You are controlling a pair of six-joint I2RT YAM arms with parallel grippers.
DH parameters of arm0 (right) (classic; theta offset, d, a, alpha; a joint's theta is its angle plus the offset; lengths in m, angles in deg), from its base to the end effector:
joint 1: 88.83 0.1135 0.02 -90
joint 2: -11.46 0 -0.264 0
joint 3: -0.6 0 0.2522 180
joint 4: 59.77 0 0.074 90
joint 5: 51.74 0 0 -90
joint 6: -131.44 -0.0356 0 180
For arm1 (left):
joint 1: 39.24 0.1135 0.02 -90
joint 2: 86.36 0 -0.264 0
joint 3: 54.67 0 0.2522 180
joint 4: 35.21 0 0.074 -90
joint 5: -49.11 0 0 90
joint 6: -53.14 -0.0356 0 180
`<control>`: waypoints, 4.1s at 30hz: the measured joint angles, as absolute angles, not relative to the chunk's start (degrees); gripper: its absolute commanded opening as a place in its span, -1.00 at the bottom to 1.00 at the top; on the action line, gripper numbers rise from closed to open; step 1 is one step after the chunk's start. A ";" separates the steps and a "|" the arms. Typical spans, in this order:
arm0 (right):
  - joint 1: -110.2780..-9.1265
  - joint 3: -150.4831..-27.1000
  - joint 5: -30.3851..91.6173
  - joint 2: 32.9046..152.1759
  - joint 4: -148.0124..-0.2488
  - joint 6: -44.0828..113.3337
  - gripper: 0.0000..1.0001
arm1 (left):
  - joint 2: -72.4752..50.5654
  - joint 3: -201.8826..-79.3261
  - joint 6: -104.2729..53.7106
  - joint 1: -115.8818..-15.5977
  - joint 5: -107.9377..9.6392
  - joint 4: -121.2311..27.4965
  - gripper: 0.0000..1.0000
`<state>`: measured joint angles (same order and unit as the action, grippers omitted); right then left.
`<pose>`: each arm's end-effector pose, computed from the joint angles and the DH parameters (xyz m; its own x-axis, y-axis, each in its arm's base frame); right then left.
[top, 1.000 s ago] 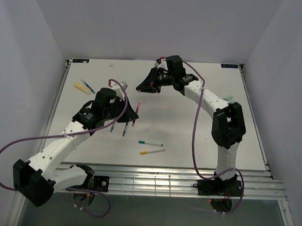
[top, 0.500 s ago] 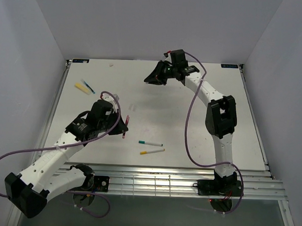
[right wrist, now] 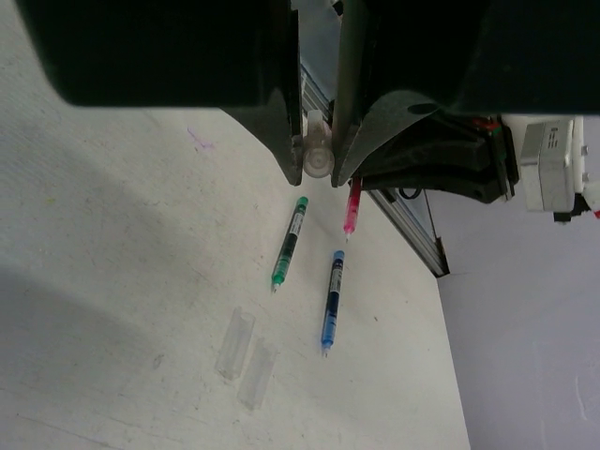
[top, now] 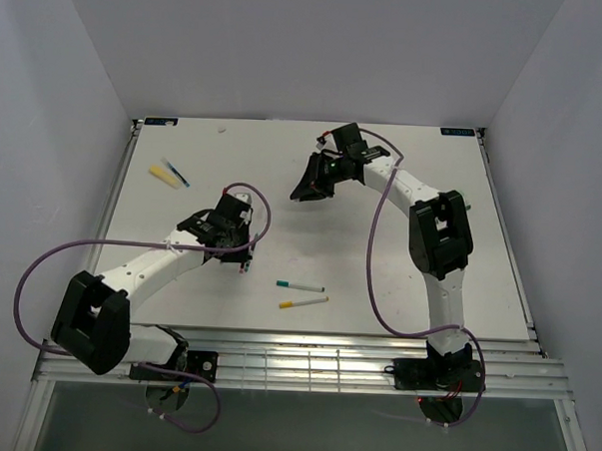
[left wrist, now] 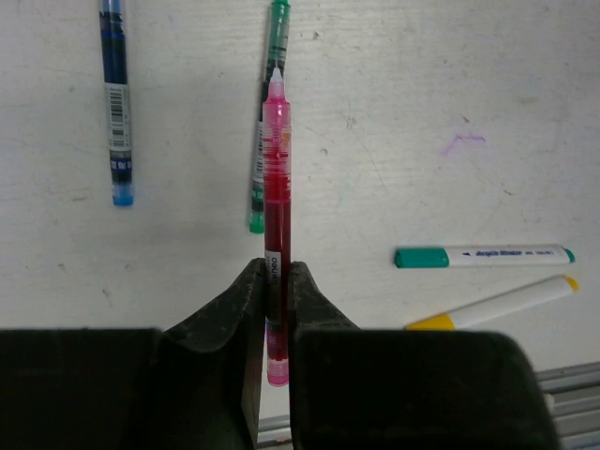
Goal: Open the pen caps
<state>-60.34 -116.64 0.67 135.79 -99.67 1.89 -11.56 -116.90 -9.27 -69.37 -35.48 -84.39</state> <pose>0.4193 0.2523 0.2256 -0.9691 0.0481 -0.2419 -0.1642 0.6061 0.7783 0.2168 -0.1220 0.2170 -0.8888 -0.0173 -0.4580 0.0558 0.9878 -0.1456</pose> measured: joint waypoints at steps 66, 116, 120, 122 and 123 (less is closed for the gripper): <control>-55.20 -129.91 5.46 151.60 -106.92 -0.58 -0.64 | 3.13 -115.09 -21.77 -59.34 -43.02 -69.55 -0.17; -56.45 -97.91 12.50 114.77 -111.66 13.41 -0.18 | 27.63 -167.55 -4.35 -43.38 -20.20 -94.99 0.09; -56.40 -92.47 12.43 113.83 -111.45 14.39 -0.18 | 33.67 -173.69 -3.26 -39.01 -18.71 -96.59 0.10; -56.40 -91.24 12.43 113.83 -111.40 15.11 -0.18 | 36.44 -177.01 -3.26 -37.44 -18.78 -96.63 0.11; -56.40 -90.96 12.43 113.83 -111.27 15.40 -0.18 | 37.67 -178.56 -3.19 -36.74 -18.82 -96.89 0.12</control>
<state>-56.40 -90.96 12.43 113.83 -111.27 15.40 37.67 -178.56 -3.19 -36.74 -18.82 -96.89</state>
